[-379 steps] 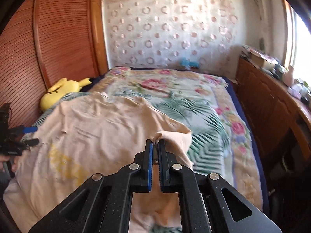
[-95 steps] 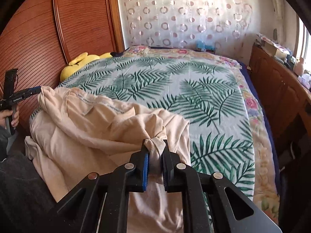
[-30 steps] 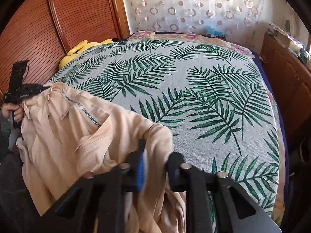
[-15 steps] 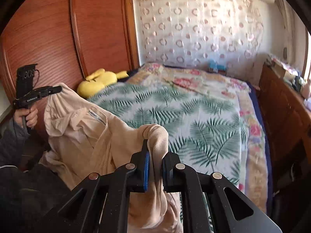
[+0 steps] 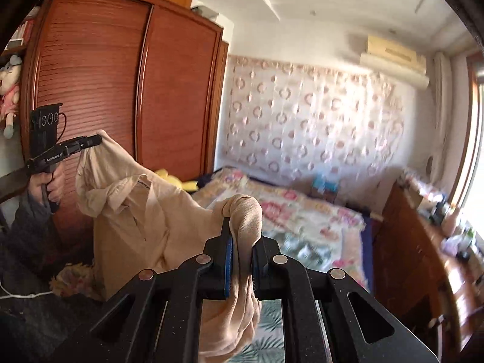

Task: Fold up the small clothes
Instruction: 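Lift the shirt high with both tools and lay it folded over, open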

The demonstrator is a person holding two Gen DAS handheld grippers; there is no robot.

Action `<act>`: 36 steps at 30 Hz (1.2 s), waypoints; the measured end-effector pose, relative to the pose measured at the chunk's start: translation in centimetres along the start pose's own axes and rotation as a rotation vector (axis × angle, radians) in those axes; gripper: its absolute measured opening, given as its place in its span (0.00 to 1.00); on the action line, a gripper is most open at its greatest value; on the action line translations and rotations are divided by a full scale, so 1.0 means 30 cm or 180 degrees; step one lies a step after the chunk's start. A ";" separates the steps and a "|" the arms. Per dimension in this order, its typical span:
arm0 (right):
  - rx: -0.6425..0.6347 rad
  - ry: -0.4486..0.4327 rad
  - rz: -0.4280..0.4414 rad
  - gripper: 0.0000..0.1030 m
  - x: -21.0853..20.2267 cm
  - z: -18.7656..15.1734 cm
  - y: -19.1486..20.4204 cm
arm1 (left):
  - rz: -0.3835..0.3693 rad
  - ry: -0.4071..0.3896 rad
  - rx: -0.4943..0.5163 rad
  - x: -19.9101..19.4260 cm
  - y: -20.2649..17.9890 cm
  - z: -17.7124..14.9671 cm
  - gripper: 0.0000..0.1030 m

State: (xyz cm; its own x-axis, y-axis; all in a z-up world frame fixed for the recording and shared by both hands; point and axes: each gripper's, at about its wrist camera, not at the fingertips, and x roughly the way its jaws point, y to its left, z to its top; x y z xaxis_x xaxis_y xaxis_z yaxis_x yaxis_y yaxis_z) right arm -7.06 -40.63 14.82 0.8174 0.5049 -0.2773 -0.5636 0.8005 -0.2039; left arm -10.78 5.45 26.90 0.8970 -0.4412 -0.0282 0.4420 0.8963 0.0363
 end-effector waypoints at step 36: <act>0.0338 0.0594 -0.0492 0.09 1.070 -0.061 -0.334 | 0.0953 0.1030 -0.0324 0.992 0.492 -0.615 0.11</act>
State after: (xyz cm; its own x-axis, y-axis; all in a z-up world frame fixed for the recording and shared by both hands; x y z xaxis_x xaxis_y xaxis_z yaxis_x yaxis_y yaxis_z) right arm 24.60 -33.03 6.23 0.8511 0.3136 -0.4210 -0.4101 0.8978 -0.1602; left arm 22.27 6.36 8.17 0.9289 -0.1397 -0.3430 0.1460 0.9893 -0.0076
